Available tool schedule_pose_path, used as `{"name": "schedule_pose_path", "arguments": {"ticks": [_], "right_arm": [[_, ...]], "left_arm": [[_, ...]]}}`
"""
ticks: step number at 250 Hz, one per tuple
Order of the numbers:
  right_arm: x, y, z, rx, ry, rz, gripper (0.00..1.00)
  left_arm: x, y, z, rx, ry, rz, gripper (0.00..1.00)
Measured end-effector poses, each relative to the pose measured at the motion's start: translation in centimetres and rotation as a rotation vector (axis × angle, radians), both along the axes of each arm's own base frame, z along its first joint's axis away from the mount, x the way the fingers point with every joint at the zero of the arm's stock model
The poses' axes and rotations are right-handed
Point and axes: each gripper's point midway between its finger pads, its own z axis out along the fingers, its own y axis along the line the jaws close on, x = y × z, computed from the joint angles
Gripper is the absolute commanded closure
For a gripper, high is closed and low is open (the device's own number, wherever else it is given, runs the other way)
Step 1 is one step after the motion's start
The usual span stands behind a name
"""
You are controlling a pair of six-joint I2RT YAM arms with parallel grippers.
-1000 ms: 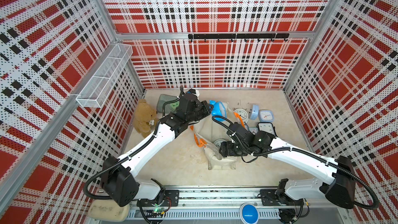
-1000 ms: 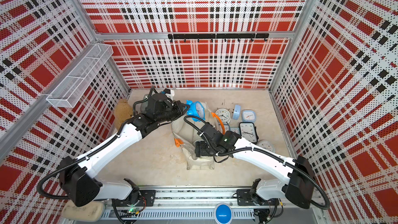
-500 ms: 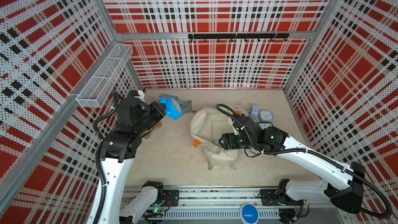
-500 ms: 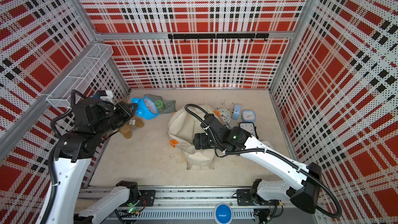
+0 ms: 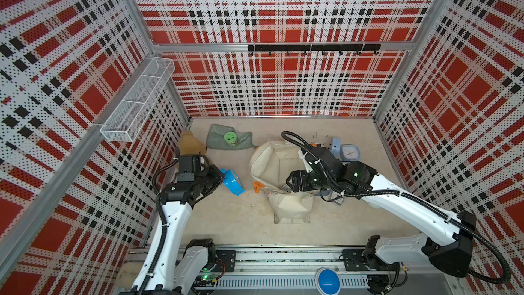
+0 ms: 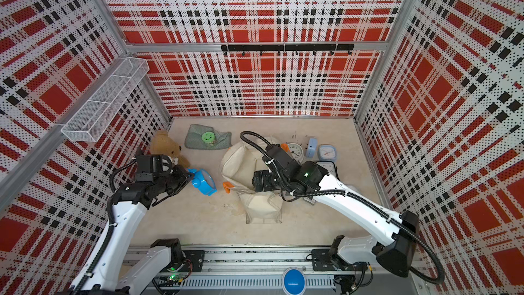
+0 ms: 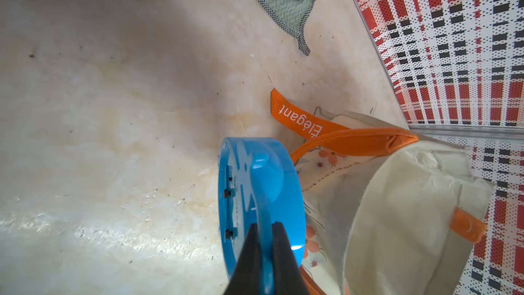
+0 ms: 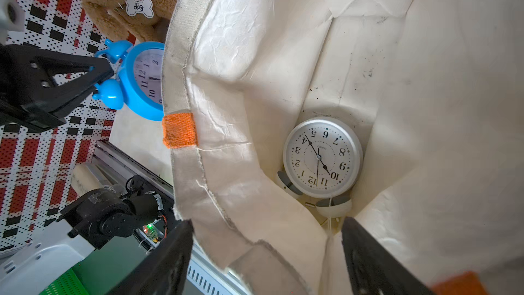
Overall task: Take the alarm clock out of the canvas bag
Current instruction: Place the alarm at the center of the board.
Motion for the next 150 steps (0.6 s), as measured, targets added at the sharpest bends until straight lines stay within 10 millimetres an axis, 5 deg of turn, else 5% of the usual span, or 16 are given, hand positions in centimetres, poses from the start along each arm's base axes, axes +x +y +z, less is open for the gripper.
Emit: {"name": "schedule_pose_path", "arguments": {"ticks": [114,150], "right_arm": [[-0.3,0.0,-0.2,-0.007,0.012,0.015,0.15],[-0.3,0.0,-0.3,-0.011,0.015,0.015,0.15]], "left_arm": [[2.1,-1.1,-3.7,-0.081,-0.032,-0.072,0.87],[2.0,-0.5,-4.8,-0.083,-0.017,-0.067,0.71]]}}
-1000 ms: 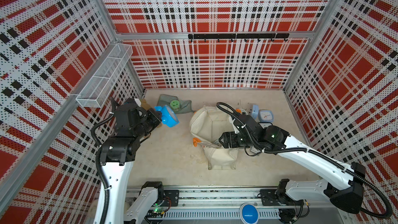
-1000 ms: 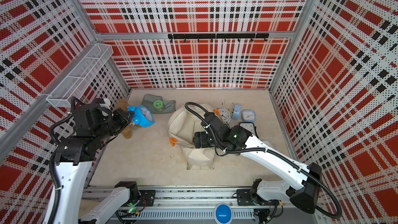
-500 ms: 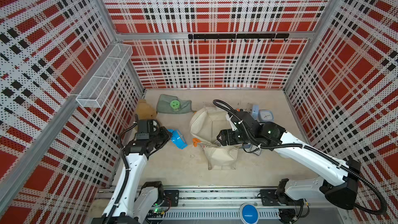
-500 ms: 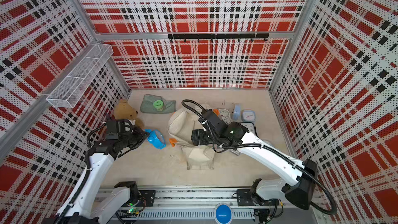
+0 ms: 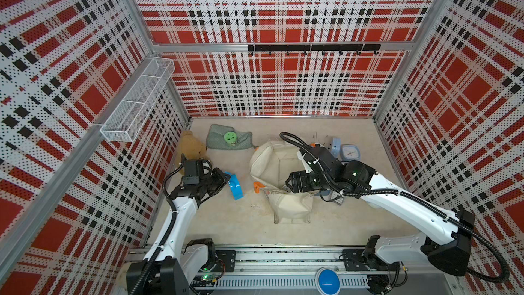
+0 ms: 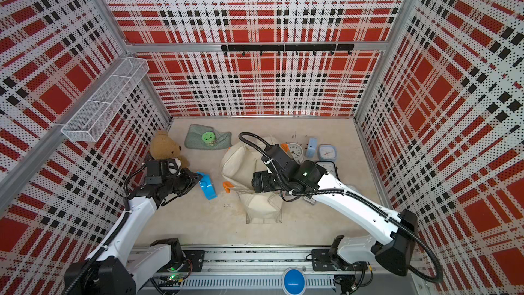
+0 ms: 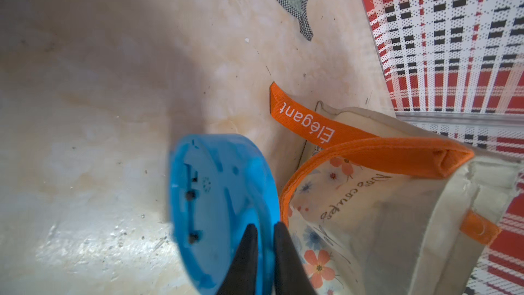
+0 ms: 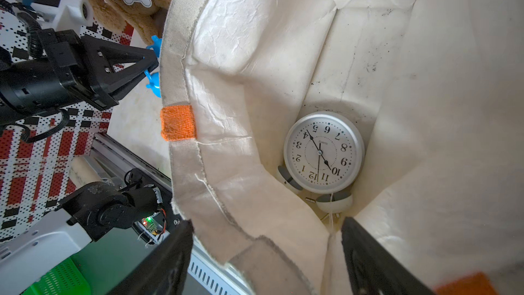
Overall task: Take the alarm clock out of the canvas bag
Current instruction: Place the alarm at the center of the board.
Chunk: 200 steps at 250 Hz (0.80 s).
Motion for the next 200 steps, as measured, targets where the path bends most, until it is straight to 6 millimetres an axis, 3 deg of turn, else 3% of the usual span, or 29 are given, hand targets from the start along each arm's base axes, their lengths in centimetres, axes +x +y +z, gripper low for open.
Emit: {"name": "schedule_pose_path", "arguments": {"ticks": [20,91,134,164,200], "right_arm": [[0.0,0.0,0.1,-0.002,0.002,0.0,0.15],[0.1,0.1,0.3,0.002,-0.002,0.0,0.15],[0.1,0.1,0.3,0.002,-0.002,0.0,0.15],[0.1,0.1,0.3,0.002,-0.001,0.0,0.15],[0.1,0.1,0.3,0.002,-0.001,0.0,0.15]], "left_arm": [[0.0,0.3,-0.2,-0.002,-0.002,0.007,0.62],[-0.3,1.5,-0.2,0.04,-0.012,0.019,0.59],[-0.9,3.3,-0.7,0.113,0.043,0.084,0.75],[-1.7,4.3,-1.6,0.161,0.098,0.123,0.79],[-3.1,5.4,-3.3,0.211,0.201,0.163,0.76]]}}
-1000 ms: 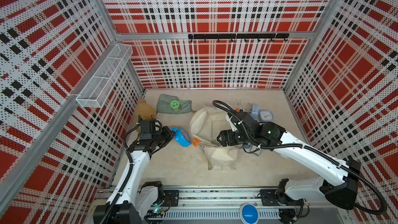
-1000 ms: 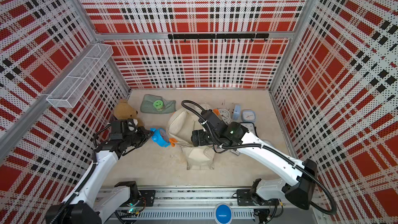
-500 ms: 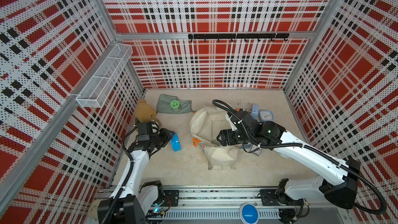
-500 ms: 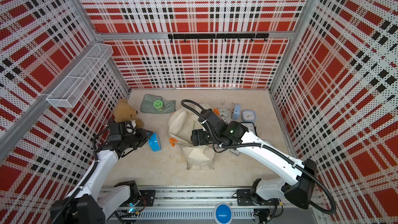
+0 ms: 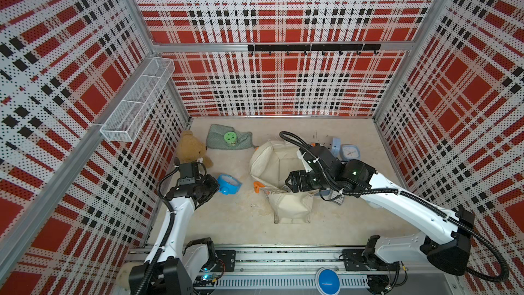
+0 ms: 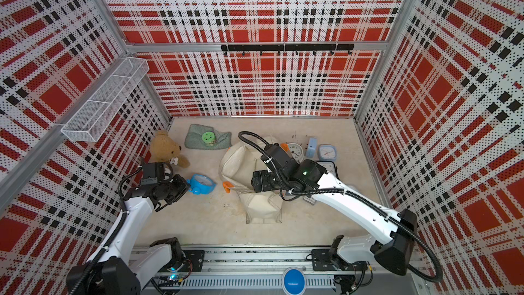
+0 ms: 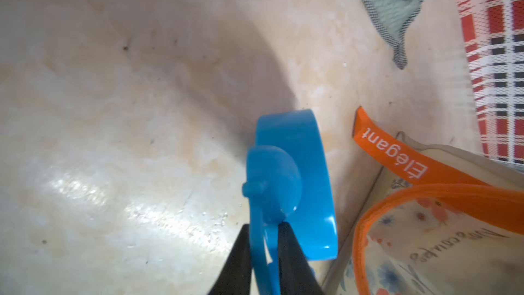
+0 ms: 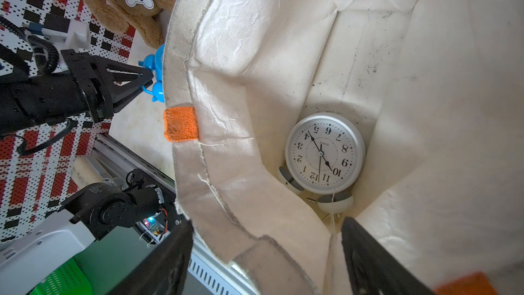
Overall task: Take the alarm clock out of the canvas bag
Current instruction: Place the alarm at the center of the board.
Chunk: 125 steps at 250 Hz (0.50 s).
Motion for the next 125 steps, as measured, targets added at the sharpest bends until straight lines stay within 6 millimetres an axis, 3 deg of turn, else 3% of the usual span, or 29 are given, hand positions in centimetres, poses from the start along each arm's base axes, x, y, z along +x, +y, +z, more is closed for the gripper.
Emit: {"name": "schedule_pose_path", "arguments": {"ticks": [49,82,125], "right_arm": [[0.0,0.0,0.0,0.0,0.0,0.0,0.15],[0.0,0.0,0.0,0.001,0.0,0.001,0.15],[0.0,0.0,0.0,0.0,0.0,0.001,0.15]], "left_arm": [[-1.2,0.9,-2.5,0.038,0.133,0.032,0.76],[-1.2,1.2,-2.9,0.04,0.136,0.061,0.75],[-1.1,1.6,-3.2,0.044,0.134,0.096,0.66]]}}
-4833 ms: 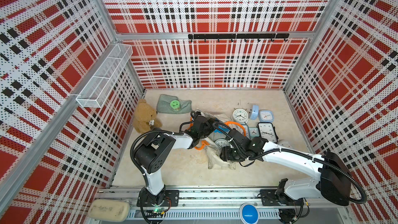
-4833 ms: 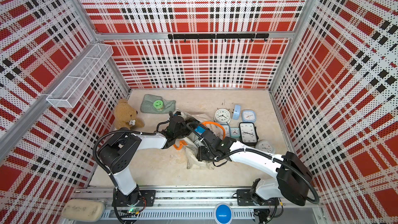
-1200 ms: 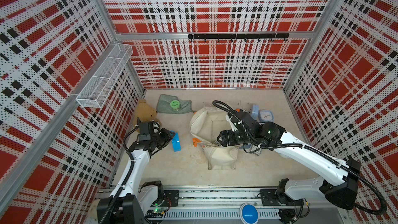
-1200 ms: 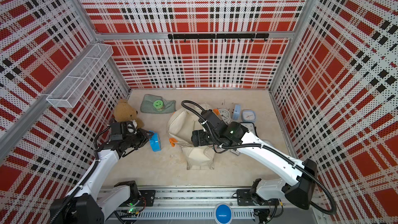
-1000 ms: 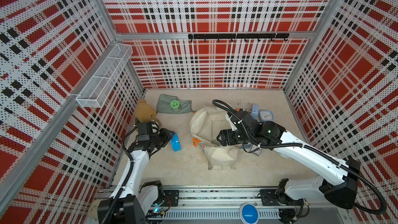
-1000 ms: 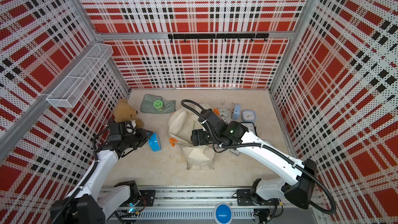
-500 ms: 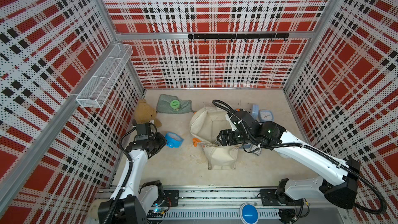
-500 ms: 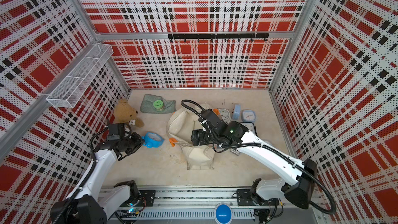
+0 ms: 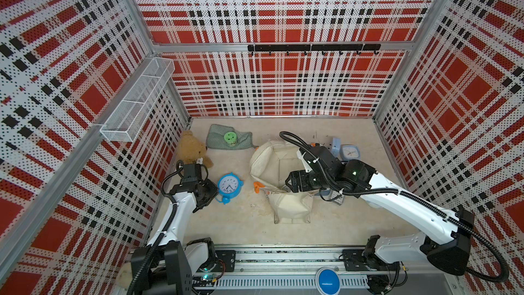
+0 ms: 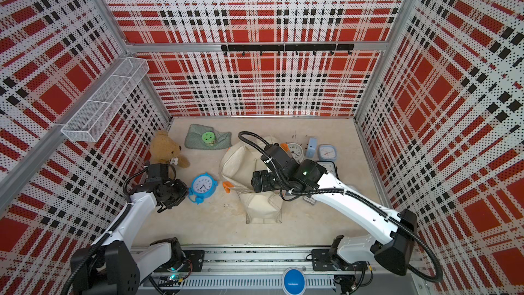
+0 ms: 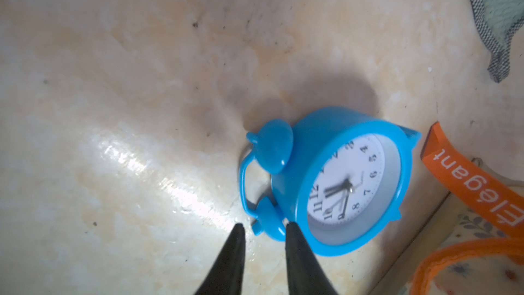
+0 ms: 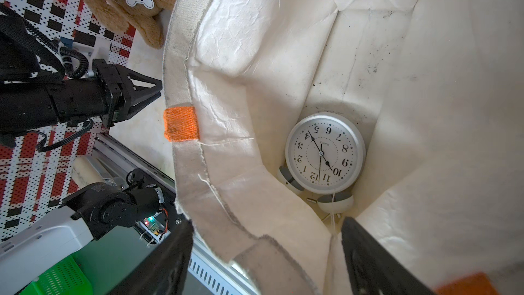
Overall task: Take the alarm clock out of the canvas bag
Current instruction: Place the alarm at the center of the board.
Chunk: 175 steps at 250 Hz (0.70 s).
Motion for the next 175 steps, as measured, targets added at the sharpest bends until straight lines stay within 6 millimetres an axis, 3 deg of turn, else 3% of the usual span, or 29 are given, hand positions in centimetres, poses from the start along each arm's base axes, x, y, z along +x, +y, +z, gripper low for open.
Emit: {"name": "schedule_pose_path", "arguments": {"ticks": [38,69,97,116,135,153,175], "right_arm": [[0.0,0.0,0.2,-0.01,-0.004,0.009,0.15],[0.5,0.2,1.2,-0.027,-0.031,0.024,0.15],[1.5,0.5,2.8,-0.054,-0.079,0.038,0.15],[2.2,0.8,3.8,-0.077,-0.11,0.049,0.15],[3.1,1.0,4.5,-0.107,-0.139,0.06,0.15],[4.0,1.0,5.2,-0.131,-0.163,0.071,0.15],[4.6,0.7,5.7,-0.147,-0.178,0.077,0.15]], "left_arm": [[-0.3,0.1,-0.8,-0.004,0.042,0.018,0.62],[-0.3,-0.7,0.3,-0.012,0.052,0.002,0.46],[2.4,-3.8,6.1,0.017,-0.06,-0.104,0.3],[4.2,-7.7,11.7,0.03,-0.185,-0.221,0.22],[4.3,-12.0,16.1,0.019,-0.273,-0.342,0.18],[3.1,-15.4,18.3,-0.006,-0.296,-0.434,0.15],[1.0,-18.1,18.8,-0.035,-0.265,-0.507,0.12]]}}
